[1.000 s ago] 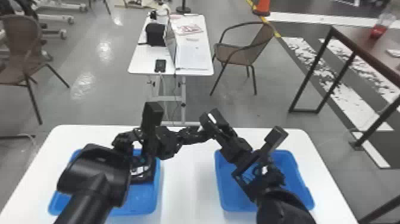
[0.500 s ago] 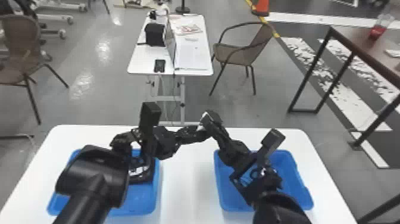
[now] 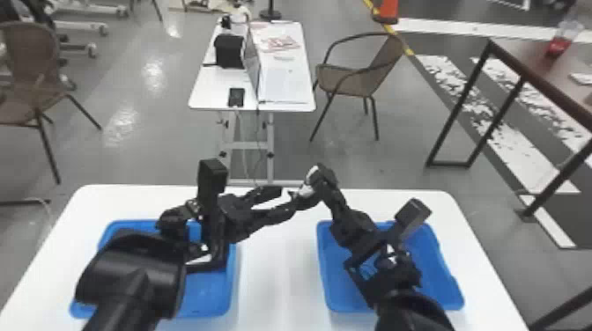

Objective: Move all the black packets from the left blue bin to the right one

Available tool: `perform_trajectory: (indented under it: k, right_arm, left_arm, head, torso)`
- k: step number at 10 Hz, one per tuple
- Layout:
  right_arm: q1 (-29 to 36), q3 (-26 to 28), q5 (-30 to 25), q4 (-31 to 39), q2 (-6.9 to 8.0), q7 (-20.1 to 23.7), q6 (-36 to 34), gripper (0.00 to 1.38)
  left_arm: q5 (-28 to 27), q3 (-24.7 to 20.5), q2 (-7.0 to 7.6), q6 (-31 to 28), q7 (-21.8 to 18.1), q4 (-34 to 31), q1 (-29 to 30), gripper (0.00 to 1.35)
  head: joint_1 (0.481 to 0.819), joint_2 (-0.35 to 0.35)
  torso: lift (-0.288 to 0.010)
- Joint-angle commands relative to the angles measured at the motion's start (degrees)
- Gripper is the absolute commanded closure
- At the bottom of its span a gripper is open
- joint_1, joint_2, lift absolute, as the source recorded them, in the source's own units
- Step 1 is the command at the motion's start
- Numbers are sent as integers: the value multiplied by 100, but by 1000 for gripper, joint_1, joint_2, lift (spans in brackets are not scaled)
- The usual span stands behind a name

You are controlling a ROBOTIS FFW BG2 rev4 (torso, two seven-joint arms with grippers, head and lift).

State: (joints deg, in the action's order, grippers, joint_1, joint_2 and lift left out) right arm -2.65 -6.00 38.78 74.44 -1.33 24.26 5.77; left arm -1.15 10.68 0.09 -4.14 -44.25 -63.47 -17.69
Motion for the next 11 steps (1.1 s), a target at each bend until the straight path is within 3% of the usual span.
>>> perform_trajectory:
  k: [1,5,7,8,9,10,11]
  right_arm:
    - [72,380,-72,-18,-16,-26,20,1283]
    - [520,942,-99,-237,-262,-448,3,1282]
    - [415,1101,-63,-861,-341,-439,-41,1282]
    - [265,1101,-90,-1169,-403,-439,-103,1280]
    - [134,1109,33,-1450,-465,-439,-287,1019]
    - [116,1162,-55,-1573,-473,-492,-182,374]
    - [318,1197,-362,-1239,-403,-967,178,-1]
  left_arm:
    - [-26,-339,-24,1,4,-192,248,71]
    - [211,-1666,0,-719,496,-2134,1716,-1]
    - [536,-2035,140,-684,496,-2433,2103,-1]
    - [607,-2088,211,-667,496,-2468,2182,104]
    - [589,-2132,219,-649,496,-2530,2235,137]
    - [572,-2167,202,-658,496,-2556,2279,139]
    - [554,-2255,149,-781,496,-2573,2323,137]
  head:
    - [695,-122]
    - [695,-129]
    - [695,-108]
    - [695,-95]
    - [695,-87]
    - [695,-83]
    - [695,-85]
  torso:
    - [0]
    - [0]
    - [0]
    - [0]
    - [0]
    - [0]
    - [0]
